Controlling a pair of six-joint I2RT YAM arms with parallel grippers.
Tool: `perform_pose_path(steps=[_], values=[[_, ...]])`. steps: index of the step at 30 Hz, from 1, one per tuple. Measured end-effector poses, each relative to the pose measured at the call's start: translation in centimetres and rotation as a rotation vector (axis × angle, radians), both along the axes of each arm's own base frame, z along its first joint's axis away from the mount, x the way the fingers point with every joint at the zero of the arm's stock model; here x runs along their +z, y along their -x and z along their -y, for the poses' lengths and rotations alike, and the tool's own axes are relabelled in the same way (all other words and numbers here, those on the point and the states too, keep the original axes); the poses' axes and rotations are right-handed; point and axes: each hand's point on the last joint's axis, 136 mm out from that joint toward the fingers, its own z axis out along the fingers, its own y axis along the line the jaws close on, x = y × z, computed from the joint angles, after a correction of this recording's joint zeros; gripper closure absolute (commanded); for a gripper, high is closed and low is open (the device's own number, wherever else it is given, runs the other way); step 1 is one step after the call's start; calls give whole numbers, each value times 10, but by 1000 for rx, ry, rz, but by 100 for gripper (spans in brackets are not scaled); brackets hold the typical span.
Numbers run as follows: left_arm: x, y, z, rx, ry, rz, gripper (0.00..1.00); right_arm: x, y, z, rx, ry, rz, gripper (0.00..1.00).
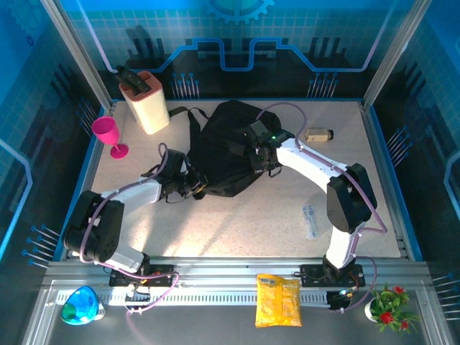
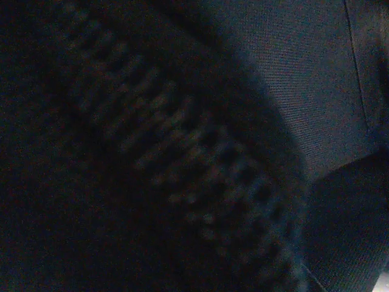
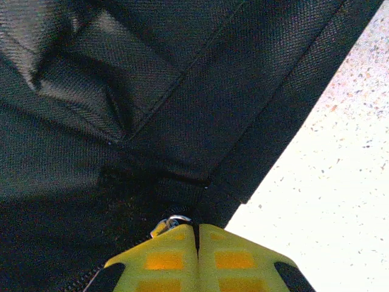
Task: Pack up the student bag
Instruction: Zip the student bag at the center of the table, then unzip the student bag at the center of the table.
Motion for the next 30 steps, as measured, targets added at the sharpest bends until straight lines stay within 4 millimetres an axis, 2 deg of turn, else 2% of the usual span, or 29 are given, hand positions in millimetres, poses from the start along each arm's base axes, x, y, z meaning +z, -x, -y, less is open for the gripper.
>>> perform_pose_path(steps=[3,6,7,8,10,13,15,18,19,22,24,26,30], values=[[-1,22,4,-26,-38,-15,90,-7,17,1,9,-39,-28,98],[-1,50,5,-55,-87,-33,73,-9,38,3,15,-102,-44,95],[0,60,3,-62,-103,-41,69,-8,44,6,13,-115,-42,91],[1,67,-1,-60,-120,-49,66,-7,48,8,11,-130,-36,86],[6,74,-13,-39,-161,-44,54,-4,52,11,-1,-161,-18,67],[22,77,-28,-24,-234,-11,40,5,49,15,-25,-217,21,45],[40,70,-31,-29,-267,30,36,17,45,16,-39,-265,58,36],[79,48,-28,-40,-287,141,32,39,36,16,-53,-347,128,27],[93,40,-25,-47,-285,182,32,47,33,17,-59,-378,153,25],[118,19,-15,-67,-277,260,31,61,26,16,-75,-452,199,22],[121,5,-6,-84,-270,279,31,63,21,15,-87,-492,206,22],[113,-6,3,-108,-265,275,31,62,19,14,-97,-524,196,22],[77,-20,22,-164,-273,209,34,51,10,6,-110,-571,161,23]])
